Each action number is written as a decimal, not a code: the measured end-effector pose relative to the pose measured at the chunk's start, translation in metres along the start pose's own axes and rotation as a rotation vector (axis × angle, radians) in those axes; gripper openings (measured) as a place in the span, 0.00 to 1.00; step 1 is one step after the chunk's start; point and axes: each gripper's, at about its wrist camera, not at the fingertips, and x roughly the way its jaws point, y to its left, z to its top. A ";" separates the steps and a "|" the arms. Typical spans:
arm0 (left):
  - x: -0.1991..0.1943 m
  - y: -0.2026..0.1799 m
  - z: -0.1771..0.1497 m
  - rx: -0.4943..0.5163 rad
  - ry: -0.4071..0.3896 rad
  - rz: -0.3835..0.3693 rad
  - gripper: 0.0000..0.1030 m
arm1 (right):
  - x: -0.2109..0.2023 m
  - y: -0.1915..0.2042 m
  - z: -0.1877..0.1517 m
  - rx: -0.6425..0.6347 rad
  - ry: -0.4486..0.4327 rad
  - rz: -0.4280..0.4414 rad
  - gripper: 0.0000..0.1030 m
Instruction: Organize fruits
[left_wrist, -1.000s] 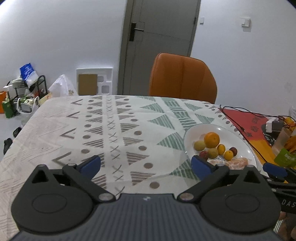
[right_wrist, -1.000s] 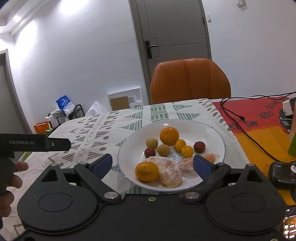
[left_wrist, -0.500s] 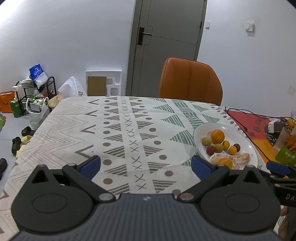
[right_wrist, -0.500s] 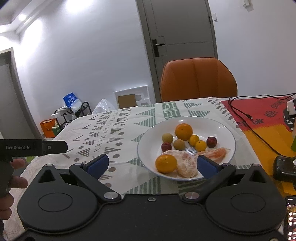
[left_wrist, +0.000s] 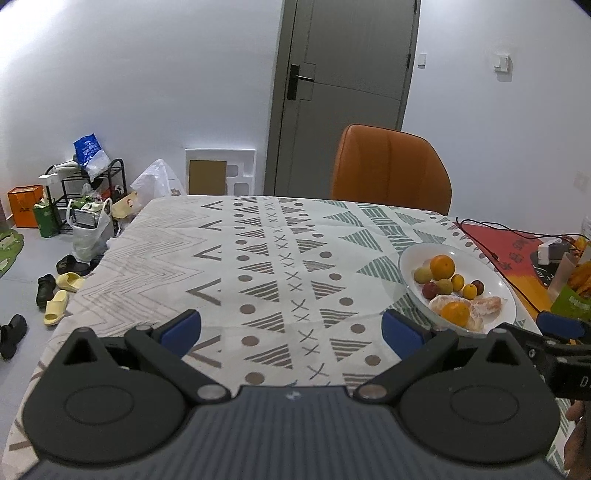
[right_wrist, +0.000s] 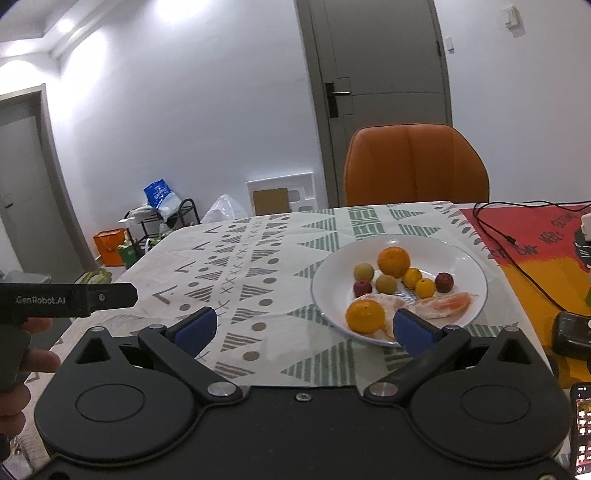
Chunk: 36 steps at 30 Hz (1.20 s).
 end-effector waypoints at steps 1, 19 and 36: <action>-0.002 0.001 -0.001 0.001 -0.001 0.001 1.00 | -0.001 0.002 0.000 -0.006 0.001 0.003 1.00; -0.039 0.027 -0.022 -0.002 -0.018 0.050 1.00 | -0.023 0.019 -0.012 -0.052 0.010 0.059 1.00; -0.055 0.039 -0.036 0.011 -0.018 0.083 1.00 | -0.028 0.025 -0.022 -0.047 0.014 0.097 1.00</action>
